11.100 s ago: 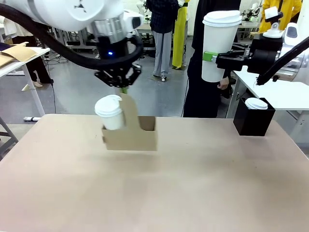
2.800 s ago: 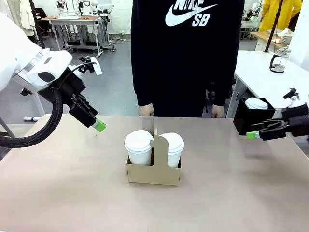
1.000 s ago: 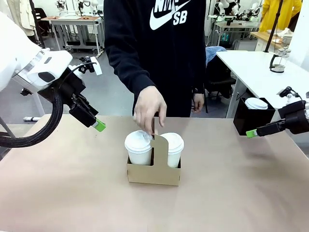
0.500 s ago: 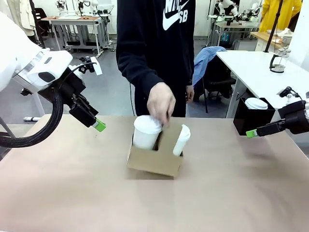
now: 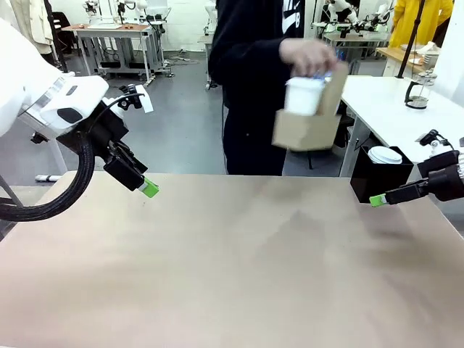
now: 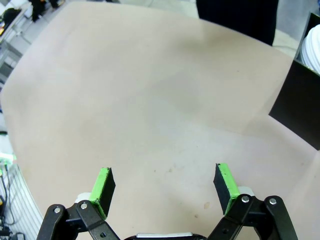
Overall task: Pour a drink into a cup and package it in a carrier.
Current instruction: Insert the held 600 ml Paper Cup into the Cup Carrier.
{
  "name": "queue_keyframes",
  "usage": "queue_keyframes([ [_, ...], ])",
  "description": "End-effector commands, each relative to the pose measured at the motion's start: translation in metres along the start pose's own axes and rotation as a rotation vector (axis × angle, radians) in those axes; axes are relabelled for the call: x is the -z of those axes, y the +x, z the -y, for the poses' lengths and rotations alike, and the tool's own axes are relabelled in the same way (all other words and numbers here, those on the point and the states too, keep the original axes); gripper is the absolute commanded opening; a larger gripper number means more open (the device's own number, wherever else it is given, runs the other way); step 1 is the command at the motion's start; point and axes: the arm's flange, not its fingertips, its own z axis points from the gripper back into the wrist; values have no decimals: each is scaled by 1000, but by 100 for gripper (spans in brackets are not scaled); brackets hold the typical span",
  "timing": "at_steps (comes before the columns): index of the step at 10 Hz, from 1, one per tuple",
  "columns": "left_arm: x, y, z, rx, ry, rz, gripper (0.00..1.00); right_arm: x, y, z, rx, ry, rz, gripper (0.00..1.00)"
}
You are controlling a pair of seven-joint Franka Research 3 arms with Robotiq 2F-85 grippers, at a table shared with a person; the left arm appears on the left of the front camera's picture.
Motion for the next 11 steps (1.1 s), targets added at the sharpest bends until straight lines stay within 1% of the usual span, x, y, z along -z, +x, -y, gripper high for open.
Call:
queue_keyframes([
  [1,0,-1,-2,10,-9,15,100,0,0,-1,-1,-5,-2,100],
  [11,0,-1,-2,10,-9,15,100,0,0,-1,-1,-5,-2,100],
])
